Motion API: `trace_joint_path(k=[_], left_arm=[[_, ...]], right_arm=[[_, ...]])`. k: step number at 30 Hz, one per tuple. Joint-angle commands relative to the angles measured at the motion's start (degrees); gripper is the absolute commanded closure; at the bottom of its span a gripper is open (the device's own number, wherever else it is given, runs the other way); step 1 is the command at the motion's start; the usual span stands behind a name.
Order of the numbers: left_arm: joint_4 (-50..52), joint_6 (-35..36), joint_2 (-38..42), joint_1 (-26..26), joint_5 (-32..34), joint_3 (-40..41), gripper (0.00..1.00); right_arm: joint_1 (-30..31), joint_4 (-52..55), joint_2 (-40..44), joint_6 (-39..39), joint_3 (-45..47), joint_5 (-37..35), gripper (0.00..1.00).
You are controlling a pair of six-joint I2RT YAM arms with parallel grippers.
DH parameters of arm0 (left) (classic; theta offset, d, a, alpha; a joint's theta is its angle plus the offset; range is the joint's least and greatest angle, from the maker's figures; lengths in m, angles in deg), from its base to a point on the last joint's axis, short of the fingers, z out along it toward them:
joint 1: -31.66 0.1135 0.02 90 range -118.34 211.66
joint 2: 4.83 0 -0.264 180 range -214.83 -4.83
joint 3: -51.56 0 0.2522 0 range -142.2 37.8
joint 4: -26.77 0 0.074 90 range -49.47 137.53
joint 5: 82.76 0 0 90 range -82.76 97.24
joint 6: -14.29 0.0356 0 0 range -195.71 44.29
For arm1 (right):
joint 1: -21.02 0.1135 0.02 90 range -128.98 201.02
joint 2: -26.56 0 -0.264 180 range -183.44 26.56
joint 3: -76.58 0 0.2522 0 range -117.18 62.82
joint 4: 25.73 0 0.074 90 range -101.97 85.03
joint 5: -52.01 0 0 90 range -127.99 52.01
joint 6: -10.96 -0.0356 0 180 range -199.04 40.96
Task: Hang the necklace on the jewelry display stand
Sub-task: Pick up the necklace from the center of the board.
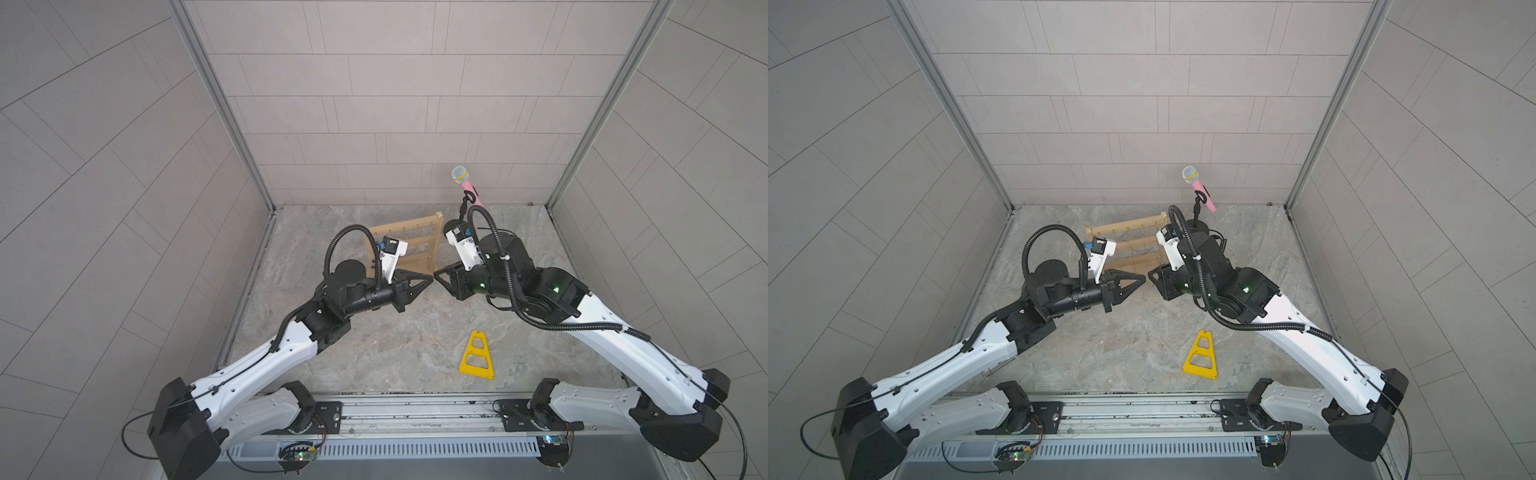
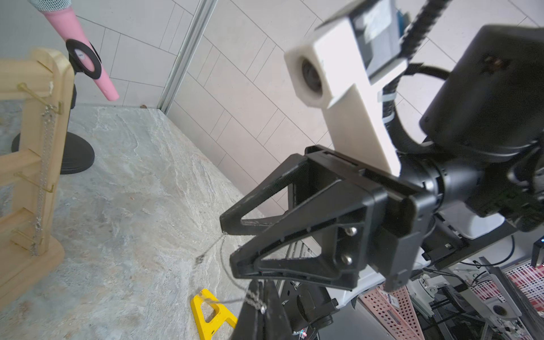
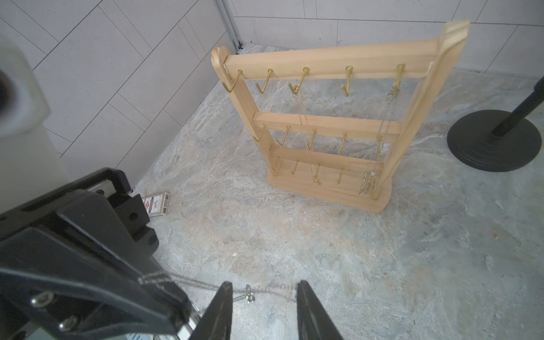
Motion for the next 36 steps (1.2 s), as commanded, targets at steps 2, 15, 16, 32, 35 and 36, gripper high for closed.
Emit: trace_joint_path(k=[2, 15, 16, 32, 35, 36], left_arm=[[-4.97, -3.24, 1.27, 0.83, -1.47, 0.01, 0.95], [-7.17, -6.08, 0.4, 2.02, -1.21, 1.3, 0.95], [-7.1, -6.09, 0.63, 2.23, -1.24, 1.3, 0.94], [-9.85, -10.7, -0.34, 2.5, -5.18, -1.02, 0.92], [-9.04, -10.74, 0.34, 2.58, -5.32, -1.33, 0.92], [-8.85, -10.79, 0.58, 2.52, -5.48, -1.41, 0.92]], right_arm=[[-1.45, 1.29, 2.64, 0.61, 0.82, 2.78, 0.57], [-1.98, -4.08, 4.86, -0.56, 4.73, 9.21, 0.55], [-2.01, -5.0, 5.24, -0.42, 5.4, 9.91, 0.56], [-1.08, -19.59, 6.92, 2.43, 11.32, 14.64, 0.68], [0.22, -21.61, 6.65, 3.16, 11.98, 14.5, 0.69], [0.63, -22.09, 6.58, 3.41, 12.17, 14.21, 0.69]])
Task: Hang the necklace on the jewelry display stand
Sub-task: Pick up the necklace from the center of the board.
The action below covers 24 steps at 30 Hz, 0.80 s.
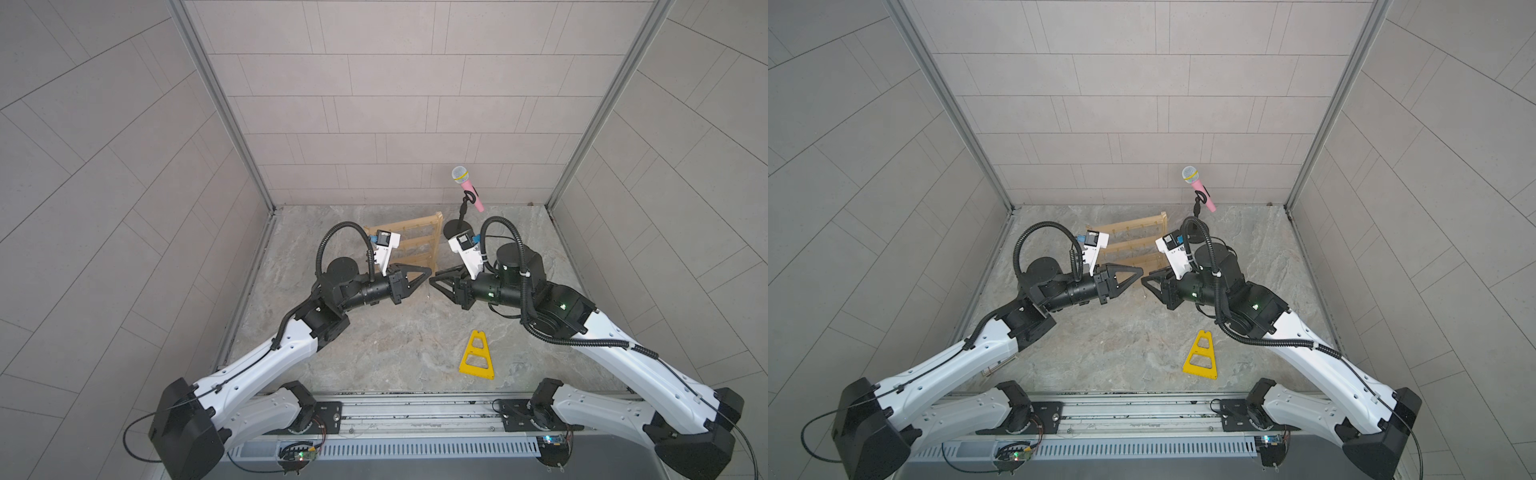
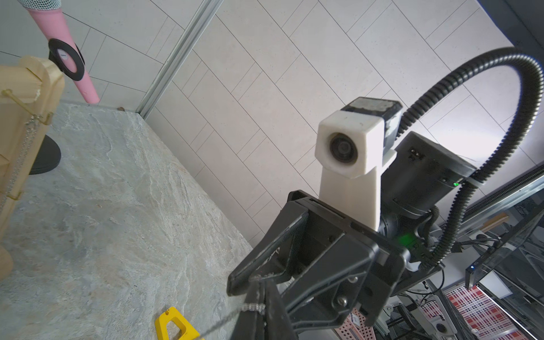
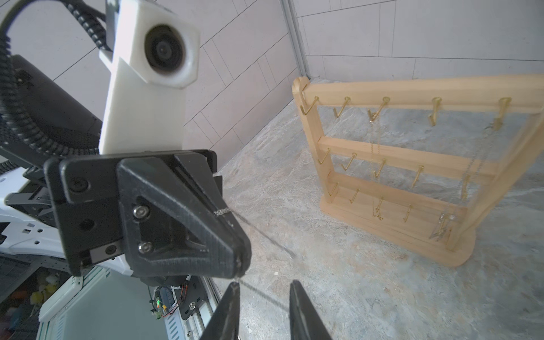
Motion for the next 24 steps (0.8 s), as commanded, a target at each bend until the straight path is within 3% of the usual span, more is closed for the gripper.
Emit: trace_joint_path(k=[1, 24], left_arm=[[-1.99, -1.18, 1.57, 0.2, -1.64, -2.01, 0.92], [2.45, -0.33, 3.62, 0.27, -3.69, -5.26, 0.91]], right_arm=[[1.21, -4.52, 0.04, 1.89, 0.57, 0.13, 0.69], [1.33, -5.11, 2.89, 5.52, 2.71, -1.07, 0.71]])
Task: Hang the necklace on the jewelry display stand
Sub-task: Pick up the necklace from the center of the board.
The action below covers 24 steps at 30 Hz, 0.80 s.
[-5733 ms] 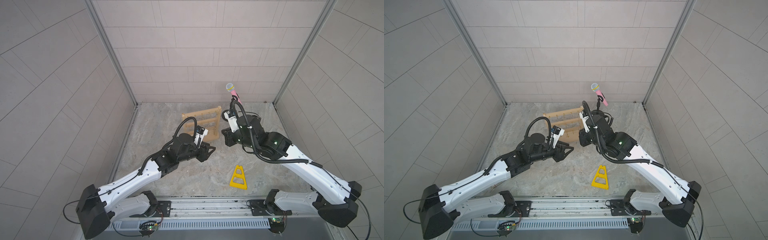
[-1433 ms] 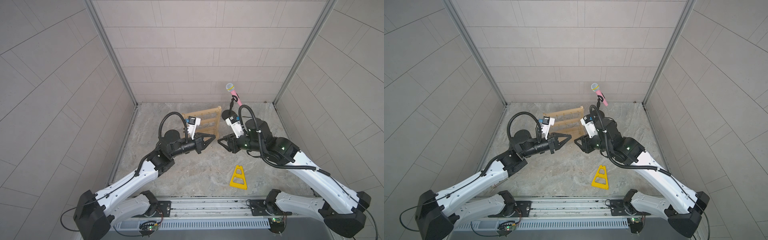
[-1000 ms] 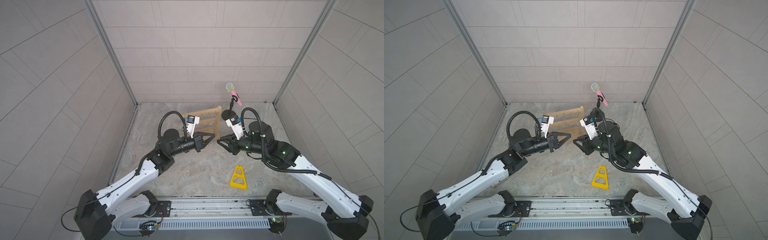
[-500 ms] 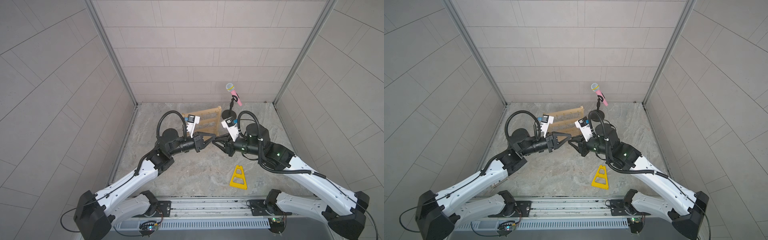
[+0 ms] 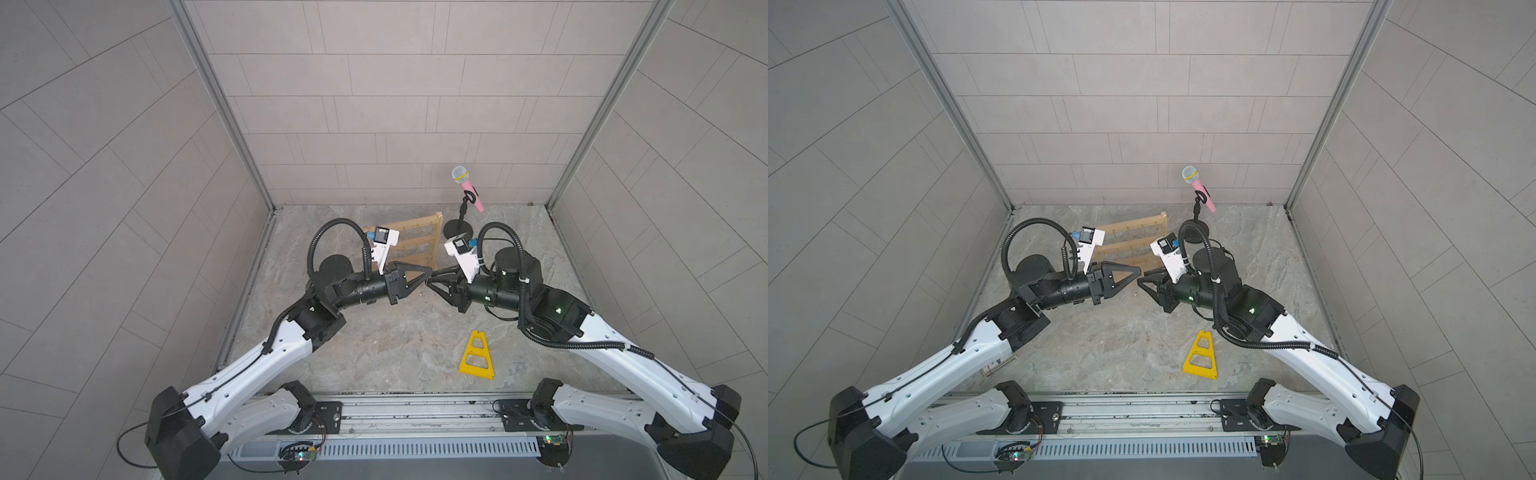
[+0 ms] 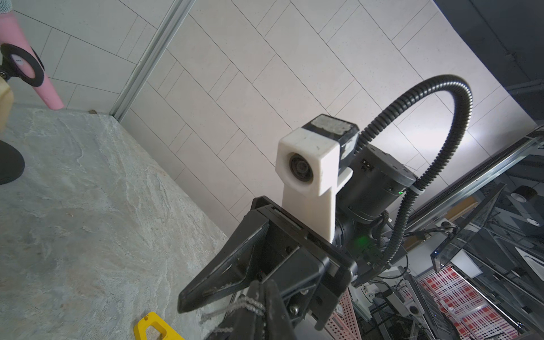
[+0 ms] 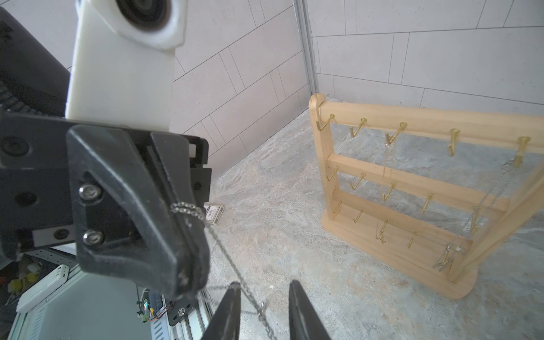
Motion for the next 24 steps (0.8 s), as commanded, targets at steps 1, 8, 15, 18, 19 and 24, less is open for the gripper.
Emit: trace_joint_path(k=[1, 8, 15, 18, 19, 24], left_arm=[[0.33, 0.58, 1.58, 0.26, -0.9, -2.3, 0.91], [0.69, 0.67, 1.51, 0.28, -0.48, -2.32, 0.91], [1.63, 1.02, 1.5, 0.32, -0.19, -2.57, 0.91], [1.81, 1.02, 1.46, 0.42, -0.06, -2.67, 0.91], [1.81, 1.02, 1.45, 0.44, -0.07, -2.67, 0.91], [1.9, 1.02, 1.28, 0.42, -0.15, -2.92, 0.91]], right_arm=[[0.11, -0.58, 2.04, 1.44, 0.61, -0.11, 0.72], [0.11, -1.51, 1.72, 0.49, 0.61, 1.69, 0.72], [0.22, -2.53, 1.32, -0.19, 0.49, 3.31, 0.72], [0.22, -3.05, 1.6, -0.24, 0.78, 4.2, 0.74], [0.2, -3.15, 1.66, -0.28, 0.71, 4.43, 0.75], [0.19, -3.26, 1.82, -0.22, 0.77, 4.61, 0.77]])
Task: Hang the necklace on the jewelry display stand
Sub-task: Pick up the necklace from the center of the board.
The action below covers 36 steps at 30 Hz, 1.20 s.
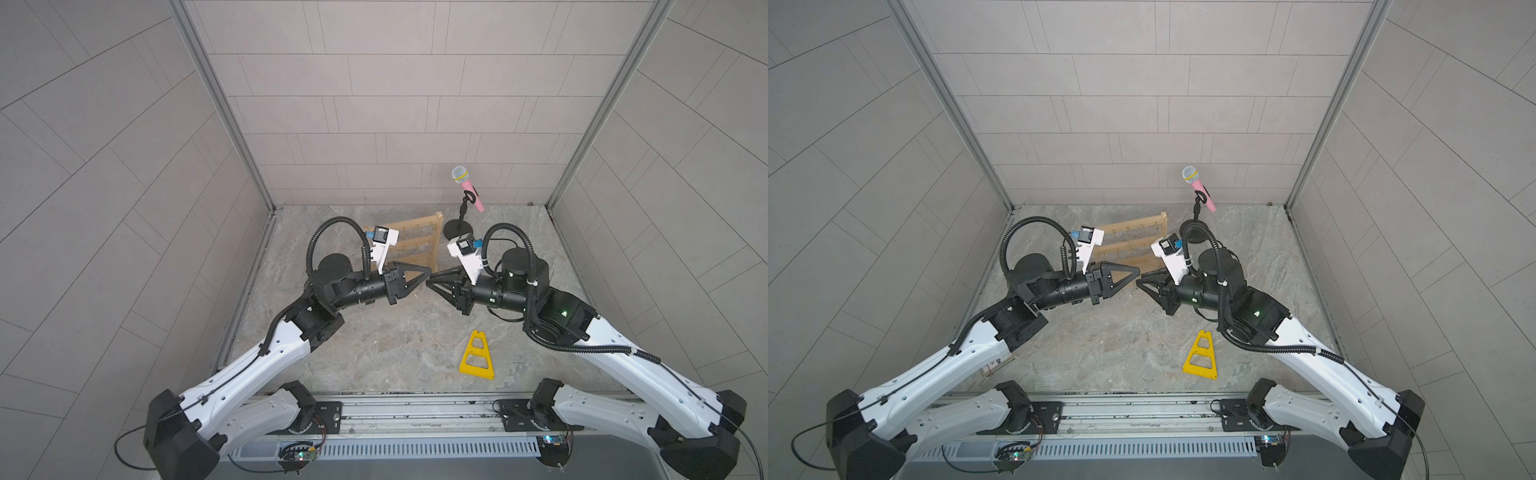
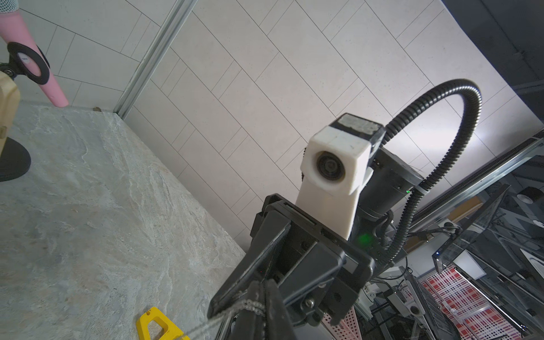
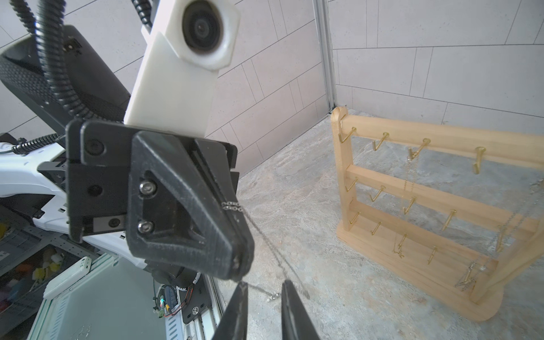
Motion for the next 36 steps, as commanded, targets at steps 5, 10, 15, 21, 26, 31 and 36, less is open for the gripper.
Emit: trace_joint_path(k=[5, 10, 15, 21, 26, 31, 36], left_arm=[[-0.79, 0.42, 0.71, 0.5, -0.52, -2.4, 0.91], [-0.14, 0.54, 0.94, 0.53, -0.63, -2.68, 0.91], [0.07, 0.63, 0.89, 0.49, -0.61, -2.87, 0.91], [0.07, 0.63, 0.93, 0.63, -0.61, -2.87, 0.91], [0.25, 0.63, 1.41, 0.63, -1.1, -2.87, 0.91], [0.07, 0.42, 1.62, 0.65, -1.47, -2.87, 0.91], [-0.29, 0.1, 1.84, 0.68, -1.82, -2.95, 0.91]], right_arm=[[0.2, -1.78, -0.13, 0.11, 0.11, -0.94, 0.78], [0.2, -1.58, -0.47, 0.6, 0.15, -2.4, 0.8], [0.21, -1.34, -0.14, 1.24, 0.17, -1.68, 0.8], [0.18, -0.04, -0.1, 1.94, 0.06, -2.29, 0.8], [-0.91, 2.11, -0.01, 2.43, 0.04, -4.16, 0.78], [-0.98, 1.52, -0.72, 2.66, -0.02, -2.91, 0.77], [-1.03, 0.6, -1.6, 2.59, -0.22, -1.87, 0.76]])
